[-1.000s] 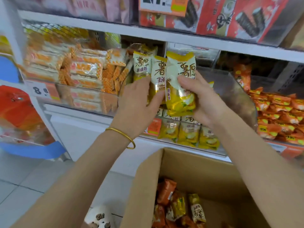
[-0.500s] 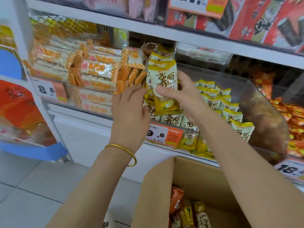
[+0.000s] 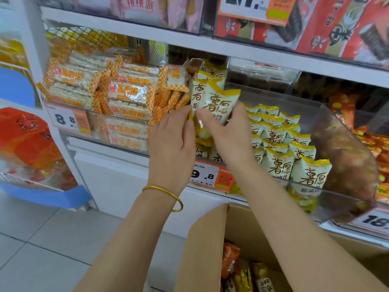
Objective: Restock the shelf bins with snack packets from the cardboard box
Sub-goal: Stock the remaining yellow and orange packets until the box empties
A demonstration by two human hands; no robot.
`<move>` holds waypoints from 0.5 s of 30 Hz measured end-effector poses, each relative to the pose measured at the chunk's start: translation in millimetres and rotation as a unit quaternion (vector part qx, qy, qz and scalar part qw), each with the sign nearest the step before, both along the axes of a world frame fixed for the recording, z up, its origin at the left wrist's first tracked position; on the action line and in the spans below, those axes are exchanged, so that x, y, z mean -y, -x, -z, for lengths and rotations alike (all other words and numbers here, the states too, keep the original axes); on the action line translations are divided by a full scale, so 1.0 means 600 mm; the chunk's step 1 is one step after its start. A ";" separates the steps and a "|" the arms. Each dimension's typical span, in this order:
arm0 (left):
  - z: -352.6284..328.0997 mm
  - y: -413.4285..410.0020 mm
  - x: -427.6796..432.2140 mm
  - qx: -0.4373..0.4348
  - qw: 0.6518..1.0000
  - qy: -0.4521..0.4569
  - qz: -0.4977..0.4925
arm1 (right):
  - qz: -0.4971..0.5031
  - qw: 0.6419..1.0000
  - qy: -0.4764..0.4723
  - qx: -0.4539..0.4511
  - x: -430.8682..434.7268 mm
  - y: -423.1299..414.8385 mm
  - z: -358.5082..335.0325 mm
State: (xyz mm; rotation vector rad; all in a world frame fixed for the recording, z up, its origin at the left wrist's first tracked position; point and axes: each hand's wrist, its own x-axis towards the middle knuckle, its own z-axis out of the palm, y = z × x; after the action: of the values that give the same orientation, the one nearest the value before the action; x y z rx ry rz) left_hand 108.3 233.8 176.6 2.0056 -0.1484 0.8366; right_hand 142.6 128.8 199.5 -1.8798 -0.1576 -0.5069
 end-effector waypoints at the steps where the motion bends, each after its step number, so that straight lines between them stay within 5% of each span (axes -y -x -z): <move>1: 0.000 0.001 0.000 0.002 1.000 -0.001 -0.002 | 0.024 0.997 0.073 0.015 -0.013 -0.001 0.006; 3: 0.003 -0.001 0.000 0.003 1.000 -0.006 -0.007 | 0.028 0.990 0.137 0.008 -0.024 -0.002 0.015; 6: 0.007 -0.005 -0.001 -0.004 1.000 -0.001 -0.006 | -0.037 0.996 0.058 -0.053 -0.010 0.007 0.011; 10: 0.008 -0.008 -0.003 -0.021 1.000 -0.007 -0.005 | -0.045 0.999 -0.002 -0.024 0.006 0.017 0.015; 15: 0.009 -0.009 -0.002 -0.041 0.999 -0.020 -0.018 | -0.023 0.996 0.087 -0.010 0.002 0.011 0.018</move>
State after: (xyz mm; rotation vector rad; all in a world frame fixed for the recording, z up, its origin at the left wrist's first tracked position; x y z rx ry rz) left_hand 113.6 234.9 170.9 2.0825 -0.0834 0.7785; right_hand 136.0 127.7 188.9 -2.0451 -0.2381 -0.4541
